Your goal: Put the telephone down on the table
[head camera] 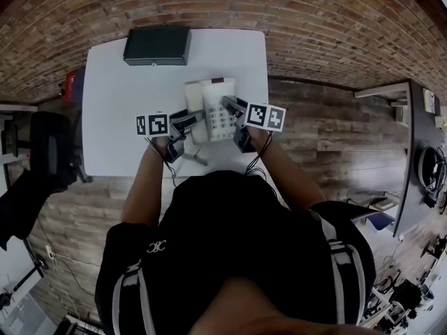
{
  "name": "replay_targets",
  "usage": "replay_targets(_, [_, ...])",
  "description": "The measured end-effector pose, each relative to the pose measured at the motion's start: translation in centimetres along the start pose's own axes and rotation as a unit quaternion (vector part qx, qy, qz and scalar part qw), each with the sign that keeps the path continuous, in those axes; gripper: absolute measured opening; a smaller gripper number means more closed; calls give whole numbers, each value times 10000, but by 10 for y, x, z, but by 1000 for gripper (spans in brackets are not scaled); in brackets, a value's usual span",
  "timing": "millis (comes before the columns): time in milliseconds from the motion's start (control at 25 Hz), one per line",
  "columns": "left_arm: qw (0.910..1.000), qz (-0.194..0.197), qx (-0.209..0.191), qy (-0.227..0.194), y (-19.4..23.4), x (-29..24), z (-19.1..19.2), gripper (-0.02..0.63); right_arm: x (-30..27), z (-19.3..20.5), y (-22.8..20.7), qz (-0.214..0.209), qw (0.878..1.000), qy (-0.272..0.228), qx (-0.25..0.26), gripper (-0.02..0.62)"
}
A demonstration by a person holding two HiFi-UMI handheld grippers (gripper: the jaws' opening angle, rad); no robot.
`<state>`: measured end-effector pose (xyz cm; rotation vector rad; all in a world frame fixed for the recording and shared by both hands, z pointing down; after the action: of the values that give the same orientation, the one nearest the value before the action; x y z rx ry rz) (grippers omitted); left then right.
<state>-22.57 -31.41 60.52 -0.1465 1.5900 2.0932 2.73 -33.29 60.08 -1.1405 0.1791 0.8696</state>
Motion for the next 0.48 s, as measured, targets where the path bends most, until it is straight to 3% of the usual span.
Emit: replay_targets(480, [9984, -139, 443, 316, 39, -24, 3, 377, -28, 11, -37, 203, 9985, 347, -383, 221])
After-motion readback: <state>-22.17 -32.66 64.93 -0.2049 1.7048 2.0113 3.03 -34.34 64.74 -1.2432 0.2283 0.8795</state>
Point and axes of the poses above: the fingertips, and each gripper's own axes: x backward along the fingers, y to its left, z out of its underside, the point moved 10 cm from there along x, backward along the fingers, and after that the axes turned 1 degree about x, right-handed, at the moved point
